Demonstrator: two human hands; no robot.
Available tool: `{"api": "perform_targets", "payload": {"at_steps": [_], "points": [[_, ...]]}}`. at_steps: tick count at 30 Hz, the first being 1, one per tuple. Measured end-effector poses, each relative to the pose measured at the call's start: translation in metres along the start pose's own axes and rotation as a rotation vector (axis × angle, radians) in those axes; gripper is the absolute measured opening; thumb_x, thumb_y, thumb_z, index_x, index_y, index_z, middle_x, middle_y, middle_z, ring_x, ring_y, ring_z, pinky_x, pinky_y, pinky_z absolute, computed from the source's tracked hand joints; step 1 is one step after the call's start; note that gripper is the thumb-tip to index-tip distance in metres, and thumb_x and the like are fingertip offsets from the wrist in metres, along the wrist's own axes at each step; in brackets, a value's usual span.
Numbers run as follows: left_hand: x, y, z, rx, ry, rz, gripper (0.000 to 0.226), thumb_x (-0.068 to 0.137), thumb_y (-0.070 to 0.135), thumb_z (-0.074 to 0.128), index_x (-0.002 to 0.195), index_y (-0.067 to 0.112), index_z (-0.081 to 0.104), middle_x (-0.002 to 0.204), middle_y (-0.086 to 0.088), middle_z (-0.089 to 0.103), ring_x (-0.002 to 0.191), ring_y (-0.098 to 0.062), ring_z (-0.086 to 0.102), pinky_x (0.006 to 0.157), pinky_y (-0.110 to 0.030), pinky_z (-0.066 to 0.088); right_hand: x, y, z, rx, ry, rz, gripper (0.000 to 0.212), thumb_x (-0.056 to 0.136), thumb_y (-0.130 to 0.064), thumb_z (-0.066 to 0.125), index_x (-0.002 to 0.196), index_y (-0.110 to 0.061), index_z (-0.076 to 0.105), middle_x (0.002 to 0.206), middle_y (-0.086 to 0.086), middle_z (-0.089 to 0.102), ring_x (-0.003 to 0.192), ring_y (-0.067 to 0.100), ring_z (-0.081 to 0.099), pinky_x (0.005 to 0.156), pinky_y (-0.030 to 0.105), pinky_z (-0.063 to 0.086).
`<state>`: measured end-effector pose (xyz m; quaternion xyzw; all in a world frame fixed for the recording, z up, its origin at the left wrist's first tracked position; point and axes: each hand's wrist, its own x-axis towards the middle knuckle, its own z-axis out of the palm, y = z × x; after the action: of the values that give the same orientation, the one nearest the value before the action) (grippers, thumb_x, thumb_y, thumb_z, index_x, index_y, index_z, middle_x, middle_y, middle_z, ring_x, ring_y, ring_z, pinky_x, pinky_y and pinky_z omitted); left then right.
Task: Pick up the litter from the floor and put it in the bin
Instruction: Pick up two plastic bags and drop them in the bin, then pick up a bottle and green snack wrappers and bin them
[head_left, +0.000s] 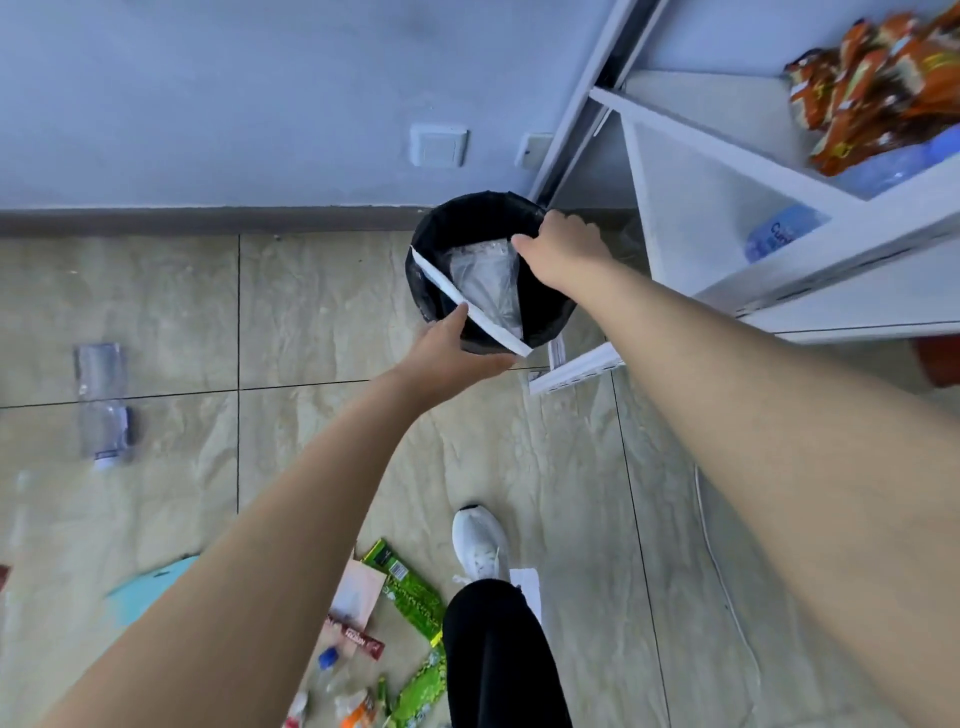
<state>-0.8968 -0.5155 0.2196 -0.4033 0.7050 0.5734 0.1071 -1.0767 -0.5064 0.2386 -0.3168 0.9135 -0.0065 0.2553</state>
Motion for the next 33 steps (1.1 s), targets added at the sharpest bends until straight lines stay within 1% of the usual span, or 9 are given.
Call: {"api": "perform_targets", "payload": {"at_steps": [2,6,9,11,14,18,24,29,33], "points": [[-0.029,-0.006,-0.002,0.173,0.071,0.060,0.074,0.082,0.044,0.063,0.144,0.016,0.033,0.149,-0.004,0.038,0.141,-0.023,0.025,0.104,-0.030,0.027,-0.035,-0.007,0.000,-0.007,-0.010,0.000,0.051,0.096,-0.040,0.039,0.134,-0.006,0.042,0.144,0.016,0.041,0.132,0.035,0.034,0.101,0.041,0.034],[-0.099,-0.038,-0.008,0.529,0.048,0.042,0.075,0.083,0.045,0.061,0.145,0.014,0.033,0.152,-0.010,0.035,0.143,-0.028,0.022,0.115,-0.042,0.024,-0.122,-0.011,0.014,-0.034,-0.077,-0.061,0.028,0.097,-0.036,0.038,0.105,-0.013,0.052,0.122,0.018,0.058,0.110,0.035,0.051,0.079,0.033,0.034],[-0.165,-0.075,-0.011,0.647,0.027,0.012,0.072,0.083,0.046,0.060,0.143,0.016,0.037,0.149,-0.011,0.038,0.142,-0.029,0.025,0.114,-0.043,0.027,-0.195,-0.007,0.042,-0.001,-0.118,-0.004,0.045,0.094,-0.043,0.043,0.120,-0.007,0.053,0.119,0.016,0.060,0.093,0.030,0.053,0.072,0.030,0.036],[-0.208,-0.104,-0.009,0.703,-0.004,-0.005,0.070,0.082,0.046,0.060,0.142,0.017,0.038,0.149,-0.010,0.039,0.141,-0.029,0.026,0.114,-0.043,0.027,-0.243,-0.002,0.068,-0.006,-0.168,0.043,0.049,0.095,-0.042,0.043,0.128,-0.006,0.051,0.131,0.017,0.055,0.108,0.033,0.055,0.083,0.032,0.042],[-0.260,-0.148,0.001,0.718,-0.039,-0.050,0.067,0.082,0.044,0.060,0.141,0.018,0.041,0.149,-0.010,0.040,0.141,-0.030,0.027,0.114,-0.042,0.026,-0.304,-0.001,0.107,-0.017,-0.252,0.080,0.050,0.096,-0.041,0.043,0.130,-0.005,0.049,0.138,0.018,0.050,0.124,0.034,0.049,0.097,0.031,0.039],[-0.311,-0.206,0.029,0.680,-0.067,-0.139,0.066,0.081,0.043,0.061,0.139,0.019,0.043,0.146,-0.010,0.042,0.139,-0.029,0.028,0.112,-0.040,0.029,-0.365,0.002,0.164,0.001,-0.385,0.092,0.052,0.095,-0.040,0.046,0.130,-0.003,0.049,0.136,0.019,0.052,0.125,0.034,0.049,0.099,0.030,0.037],[-0.352,-0.295,0.097,0.617,-0.089,-0.286,0.063,0.079,0.045,0.060,0.134,0.018,0.046,0.141,-0.011,0.046,0.134,-0.030,0.035,0.105,-0.040,0.033,-0.417,0.024,0.261,-0.049,-0.526,0.057,0.049,0.094,-0.041,0.048,0.122,-0.002,0.055,0.128,0.017,0.058,0.116,0.032,0.056,0.077,0.027,0.032],[-0.353,-0.370,0.156,0.594,-0.073,-0.391,0.068,0.078,0.048,0.061,0.136,0.016,0.044,0.140,-0.013,0.047,0.132,-0.033,0.038,0.108,-0.041,0.034,-0.431,0.059,0.354,-0.048,-0.612,0.040,0.043,0.094,-0.036,0.046,0.123,-0.006,0.055,0.128,0.018,0.058,0.117,0.031,0.056,0.084,0.028,0.038],[-0.328,-0.441,0.204,0.513,0.025,-0.486,0.068,0.079,0.049,0.060,0.137,0.018,0.043,0.138,-0.011,0.048,0.129,-0.032,0.041,0.103,-0.040,0.037,-0.423,0.099,0.452,0.015,-0.653,0.093,0.052,0.094,-0.043,0.047,0.131,-0.007,0.050,0.135,0.017,0.053,0.123,0.031,0.052,0.098,0.031,0.040]]}}
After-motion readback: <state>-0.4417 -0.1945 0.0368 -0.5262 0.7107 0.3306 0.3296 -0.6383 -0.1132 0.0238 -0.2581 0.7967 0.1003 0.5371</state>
